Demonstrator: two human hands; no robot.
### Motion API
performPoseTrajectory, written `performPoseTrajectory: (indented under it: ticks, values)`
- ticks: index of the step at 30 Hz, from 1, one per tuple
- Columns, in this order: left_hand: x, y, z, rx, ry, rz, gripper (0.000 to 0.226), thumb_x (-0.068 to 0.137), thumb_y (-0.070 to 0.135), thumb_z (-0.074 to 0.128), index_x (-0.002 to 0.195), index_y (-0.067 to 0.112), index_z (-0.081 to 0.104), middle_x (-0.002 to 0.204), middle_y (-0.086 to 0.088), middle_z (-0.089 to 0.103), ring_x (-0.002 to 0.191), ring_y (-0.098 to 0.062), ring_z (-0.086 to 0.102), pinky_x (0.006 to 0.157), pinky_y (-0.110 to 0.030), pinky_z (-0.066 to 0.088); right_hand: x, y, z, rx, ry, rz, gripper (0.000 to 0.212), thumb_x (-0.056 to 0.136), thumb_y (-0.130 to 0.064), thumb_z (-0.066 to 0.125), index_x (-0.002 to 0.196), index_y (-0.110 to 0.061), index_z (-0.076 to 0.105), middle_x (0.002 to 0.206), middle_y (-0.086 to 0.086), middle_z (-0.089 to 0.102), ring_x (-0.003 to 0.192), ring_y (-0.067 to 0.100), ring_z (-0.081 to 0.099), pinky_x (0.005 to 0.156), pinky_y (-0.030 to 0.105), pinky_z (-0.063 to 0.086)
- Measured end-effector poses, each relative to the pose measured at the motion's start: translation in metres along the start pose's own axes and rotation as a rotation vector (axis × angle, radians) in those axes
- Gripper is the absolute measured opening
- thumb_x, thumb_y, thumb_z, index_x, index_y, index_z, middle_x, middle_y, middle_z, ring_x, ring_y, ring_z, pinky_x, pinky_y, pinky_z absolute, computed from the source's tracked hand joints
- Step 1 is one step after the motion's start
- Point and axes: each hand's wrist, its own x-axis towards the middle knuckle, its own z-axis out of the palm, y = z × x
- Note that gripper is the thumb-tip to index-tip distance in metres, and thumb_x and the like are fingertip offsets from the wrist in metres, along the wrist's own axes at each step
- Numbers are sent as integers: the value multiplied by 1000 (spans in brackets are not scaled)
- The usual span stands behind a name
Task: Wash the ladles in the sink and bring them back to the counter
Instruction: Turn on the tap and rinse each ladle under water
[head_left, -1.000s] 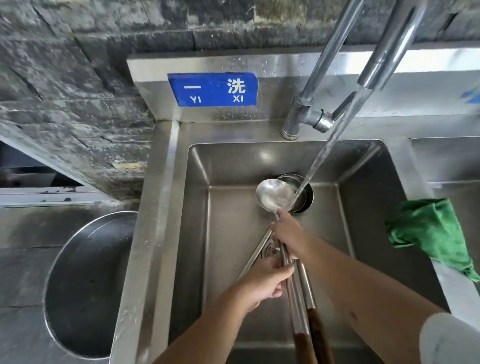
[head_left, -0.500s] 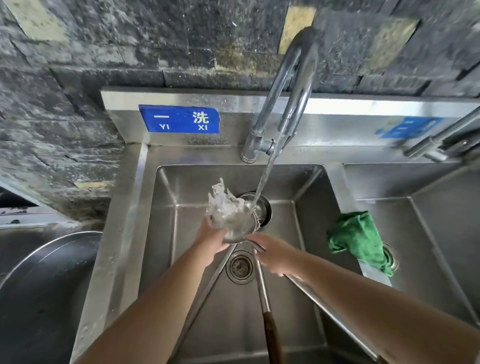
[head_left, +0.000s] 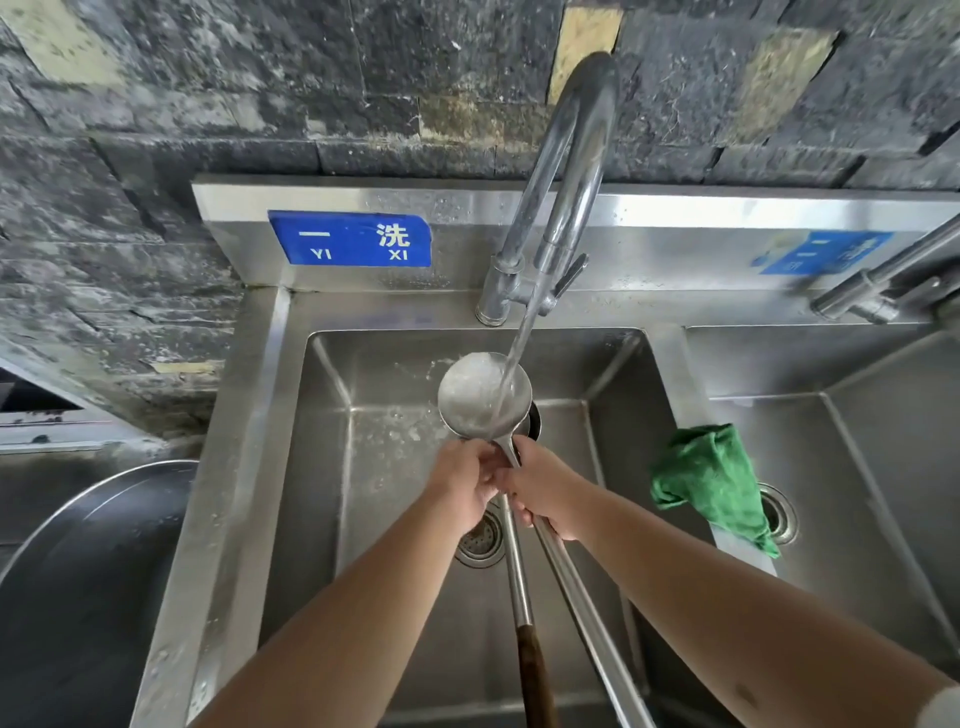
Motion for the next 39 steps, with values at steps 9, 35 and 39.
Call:
performPoseTrajectory:
  ticks: [9,35,39]
  values:
    - [12,9,-1,165,125,-11,28,99,13,51,126,7,55,99,-19,69,55,-14,58,46,-25,44,-10,7,-18,-148,-58,-27,12,99,-18,46,107,-12,52,65,3,49,45,11,39,40,25,35]
    - [-1,61,-30,1276,202,400,25,96,39,54,106,17,52,88,-3,61,72,-19,58,55,-29,41,12,-27,-28,640,-232,301,29,97,-20,58,120,-3,56,117,16,64,89,26,68,52,33,60]
    - [-5,65,-27,1308,147,393,14,96,34,56,101,23,48,93,-1,61,76,-15,56,58,-28,40,7,-28,-31,694,-237,304,46,91,-54,57,109,-12,64,99,10,72,73,21,70,49,27,57]
